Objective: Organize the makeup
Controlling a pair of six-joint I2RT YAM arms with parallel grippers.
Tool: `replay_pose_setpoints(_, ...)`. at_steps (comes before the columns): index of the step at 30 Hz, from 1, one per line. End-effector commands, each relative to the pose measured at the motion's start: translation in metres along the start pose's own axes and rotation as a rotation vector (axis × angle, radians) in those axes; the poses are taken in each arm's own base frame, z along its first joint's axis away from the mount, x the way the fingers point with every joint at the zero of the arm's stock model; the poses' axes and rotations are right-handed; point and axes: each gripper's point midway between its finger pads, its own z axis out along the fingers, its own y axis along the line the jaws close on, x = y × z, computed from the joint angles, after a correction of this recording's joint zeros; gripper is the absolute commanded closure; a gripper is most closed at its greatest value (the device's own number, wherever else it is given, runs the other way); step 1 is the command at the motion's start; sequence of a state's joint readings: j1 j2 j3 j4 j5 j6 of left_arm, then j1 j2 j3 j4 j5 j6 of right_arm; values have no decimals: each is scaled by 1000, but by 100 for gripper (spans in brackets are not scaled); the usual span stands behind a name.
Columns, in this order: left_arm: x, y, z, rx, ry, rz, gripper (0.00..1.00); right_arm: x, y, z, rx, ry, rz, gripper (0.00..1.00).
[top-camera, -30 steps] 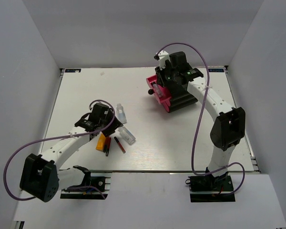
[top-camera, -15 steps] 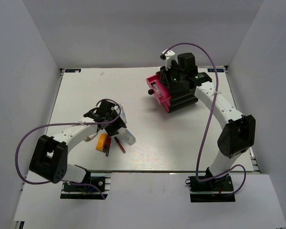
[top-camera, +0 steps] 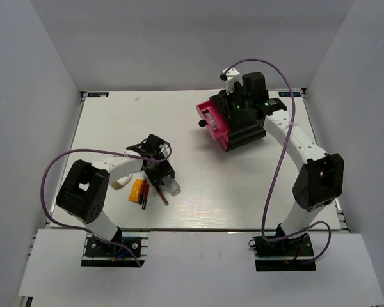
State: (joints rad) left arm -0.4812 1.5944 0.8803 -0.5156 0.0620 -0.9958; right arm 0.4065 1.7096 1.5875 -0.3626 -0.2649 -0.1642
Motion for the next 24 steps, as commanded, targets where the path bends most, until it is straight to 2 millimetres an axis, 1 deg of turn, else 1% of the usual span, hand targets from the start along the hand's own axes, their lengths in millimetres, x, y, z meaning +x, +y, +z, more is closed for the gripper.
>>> replay_pose_setpoints(1, -4, -15, 1, 34, -2, 10, 39, -20, 0, -17, 8, -72, -13, 71)
replay_pose_setpoints(2, 1, -14, 4, 25, 12, 19, 45, -19, -2, -17, 12, -71, -10, 71)
replay_pose_setpoints(4, 1, -14, 4, 22, 16, 23, 50, -18, -5, -20, 20, -74, -8, 71)
replay_pose_setpoints(5, 2, -13, 5, 21, 22, 25, 56, -17, -5, -20, 21, -74, -7, 71)
replay_pose_setpoints(7, 4, -10, 5, 21, 26, 26, 62, -17, -7, -22, 23, -74, 2, 71)
replay_pose_setpoints(8, 6, -9, 4, 25, 30, 26, 71, -16, -7, -22, 23, -73, 5, 71)
replay_pose_setpoints(10, 9, -10, 0, 36, 38, 31, 78, -16, -8, -24, 23, -77, 9, 71)
replay_pose_setpoints(11, 11, -10, -3, 45, 44, 33, 81, -13, -8, -24, 23, -70, 11, 71)
replay_pose_setpoints(12, 9, -14, -11, 72, 31, 36, 86, -12, -9, -25, 24, -71, 11, 71)
replay_pose_setpoints(14, 14, -19, -22, 110, 30, 58, 89, -11, -11, -25, 28, -71, 14, 71)
replay_pose_setpoints(15, 11, -26, -36, 155, 7, 69, 92, -11, -12, -26, 30, -72, 16, 71)
replay_pose_setpoints(17, 9, -35, -51, 214, -14, 100, 93, -9, -14, -26, 32, -71, 19, 71)
replay_pose_setpoints(18, 8, -44, -67, 276, -33, 130, 95, -8, -12, -25, 29, -68, 18, 71)
replay_pose_setpoints(20, 6, -54, -82, 337, -58, 158, 96, -6, -16, -25, 34, -67, 26, 71)
replay_pose_setpoints(21, 4, -64, -97, 392, -78, 182, 96, -7, -16, -26, 34, -69, 27, 71)
replay_pose_setpoints(24, -2, -88, -121, 510, -117, 216, 96, -6, -19, -27, 42, -68, 30, 71)
